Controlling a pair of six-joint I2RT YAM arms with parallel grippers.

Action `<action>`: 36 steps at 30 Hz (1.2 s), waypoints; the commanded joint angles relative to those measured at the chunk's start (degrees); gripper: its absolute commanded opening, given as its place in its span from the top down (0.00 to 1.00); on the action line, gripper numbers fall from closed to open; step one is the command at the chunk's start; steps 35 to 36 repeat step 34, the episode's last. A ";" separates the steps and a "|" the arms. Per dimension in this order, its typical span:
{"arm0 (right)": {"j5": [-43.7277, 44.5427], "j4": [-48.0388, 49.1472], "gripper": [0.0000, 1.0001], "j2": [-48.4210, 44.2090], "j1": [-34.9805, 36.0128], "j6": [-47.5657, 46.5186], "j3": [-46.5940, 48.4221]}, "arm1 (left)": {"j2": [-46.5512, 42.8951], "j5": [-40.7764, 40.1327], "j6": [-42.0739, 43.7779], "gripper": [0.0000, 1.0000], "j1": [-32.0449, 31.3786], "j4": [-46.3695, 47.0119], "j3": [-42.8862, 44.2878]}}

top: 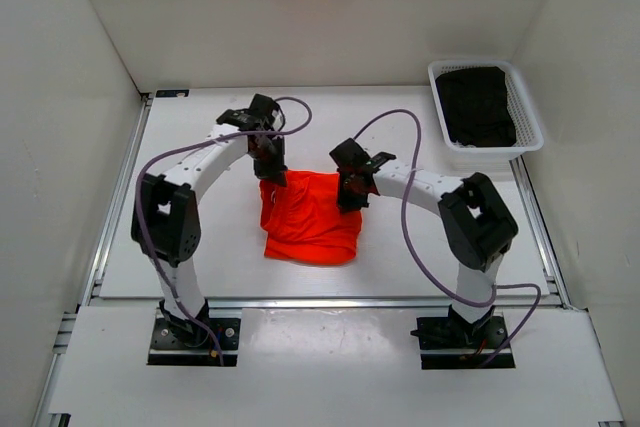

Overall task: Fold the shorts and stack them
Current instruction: Fold the shorts

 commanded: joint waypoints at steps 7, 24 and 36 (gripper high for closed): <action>4.78 -0.10 0.90 5.49 -0.43 2.21 1.10 | 8.57 -0.13 2.82 0.90 1.25 5.26 -4.08; 19.37 -12.82 0.01 -25.35 -0.43 -6.32 5.50 | -11.27 0.23 8.01 0.00 1.77 -5.18 8.48; 28.88 -23.65 0.01 -45.81 -1.57 -2.64 -6.00 | -39.13 -7.33 2.39 0.00 7.75 -3.43 -5.83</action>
